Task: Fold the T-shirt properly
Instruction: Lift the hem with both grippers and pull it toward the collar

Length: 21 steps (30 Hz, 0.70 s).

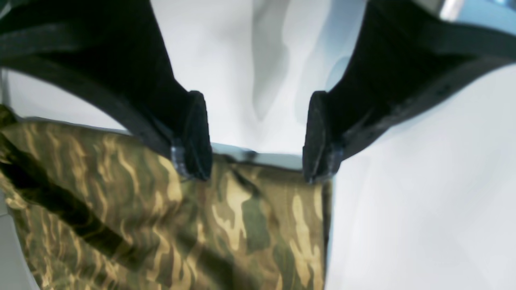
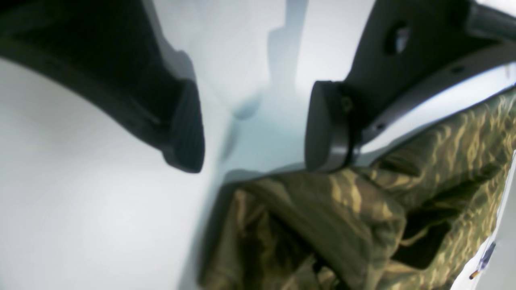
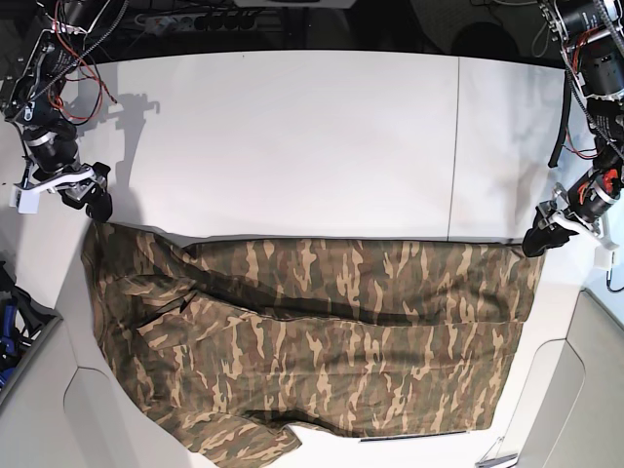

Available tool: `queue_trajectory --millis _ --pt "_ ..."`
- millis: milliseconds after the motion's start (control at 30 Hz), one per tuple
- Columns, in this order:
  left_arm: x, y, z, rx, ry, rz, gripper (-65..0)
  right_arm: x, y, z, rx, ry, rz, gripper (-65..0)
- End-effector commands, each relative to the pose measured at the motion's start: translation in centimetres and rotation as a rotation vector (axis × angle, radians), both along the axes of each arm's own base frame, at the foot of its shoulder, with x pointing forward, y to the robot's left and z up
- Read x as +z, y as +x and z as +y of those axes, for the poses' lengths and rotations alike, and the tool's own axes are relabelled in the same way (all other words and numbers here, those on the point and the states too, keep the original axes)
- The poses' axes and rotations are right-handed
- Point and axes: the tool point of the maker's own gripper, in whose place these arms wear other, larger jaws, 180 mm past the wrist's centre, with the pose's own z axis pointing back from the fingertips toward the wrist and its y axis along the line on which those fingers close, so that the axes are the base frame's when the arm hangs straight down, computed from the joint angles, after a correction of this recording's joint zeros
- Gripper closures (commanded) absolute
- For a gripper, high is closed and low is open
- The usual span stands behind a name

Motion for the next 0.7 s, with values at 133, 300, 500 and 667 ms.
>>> queue_trajectory --millis 133,300,500,667 --pt "1.5 1.1 0.8 0.017 0.031 -0.07 -39.2 0.5 0.8 -0.9 -0.034 -0.003 -0.051 -39.0" --pt "1.4 1.3 1.5 0.051 0.043 -0.092 -39.2 0.0 1.3 -0.8 -0.04 0.021 -0.043 -39.0" --pt "-0.3 0.7 2.0 0.096 0.015 -0.073 -39.2 -1.4 2.5 -0.2 -0.053 0.083 -0.019 -39.0" --pt "-1.5 0.5 1.4 0.117 -0.003 -0.07 -39.2 -1.9 3.9 0.3 -0.057 0.128 -0.015 -39.0"
